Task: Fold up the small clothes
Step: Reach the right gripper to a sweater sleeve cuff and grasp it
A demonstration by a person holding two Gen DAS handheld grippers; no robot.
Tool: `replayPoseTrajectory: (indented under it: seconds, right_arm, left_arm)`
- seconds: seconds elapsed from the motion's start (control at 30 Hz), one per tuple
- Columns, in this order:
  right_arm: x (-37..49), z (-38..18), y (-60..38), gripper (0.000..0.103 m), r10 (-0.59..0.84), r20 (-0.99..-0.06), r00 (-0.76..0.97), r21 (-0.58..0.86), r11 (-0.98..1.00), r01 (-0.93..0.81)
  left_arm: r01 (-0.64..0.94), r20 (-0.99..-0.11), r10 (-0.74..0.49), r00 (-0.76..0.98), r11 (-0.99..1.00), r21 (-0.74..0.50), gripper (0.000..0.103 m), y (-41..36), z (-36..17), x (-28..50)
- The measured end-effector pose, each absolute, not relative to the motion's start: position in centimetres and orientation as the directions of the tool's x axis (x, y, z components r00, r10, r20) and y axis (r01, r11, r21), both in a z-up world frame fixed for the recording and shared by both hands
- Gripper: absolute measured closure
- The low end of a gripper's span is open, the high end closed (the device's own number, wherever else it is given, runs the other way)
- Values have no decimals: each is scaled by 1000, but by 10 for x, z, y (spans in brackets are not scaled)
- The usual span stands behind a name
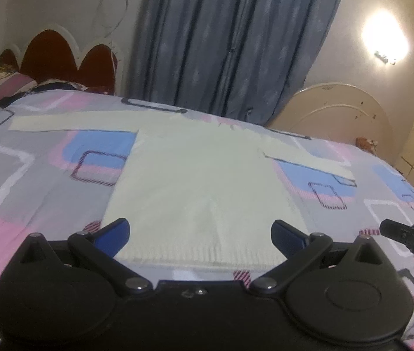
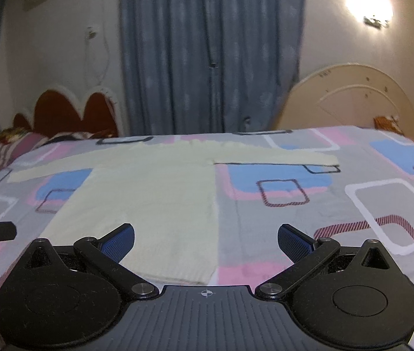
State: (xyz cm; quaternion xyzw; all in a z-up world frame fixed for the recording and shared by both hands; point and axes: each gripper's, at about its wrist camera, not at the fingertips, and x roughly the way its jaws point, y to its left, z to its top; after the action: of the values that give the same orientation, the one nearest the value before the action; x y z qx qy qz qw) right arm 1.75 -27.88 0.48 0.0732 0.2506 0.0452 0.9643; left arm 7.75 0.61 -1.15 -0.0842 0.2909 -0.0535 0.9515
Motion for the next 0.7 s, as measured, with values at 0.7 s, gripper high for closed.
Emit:
replayPoseTrajectory:
  seconds: [0.7]
  right_arm:
    - [220,-18,-404,1,-71,-504,861,222,952,209]
  left_arm:
    - [25,-608,-69,791,996,-80,30,-14,-60,288]
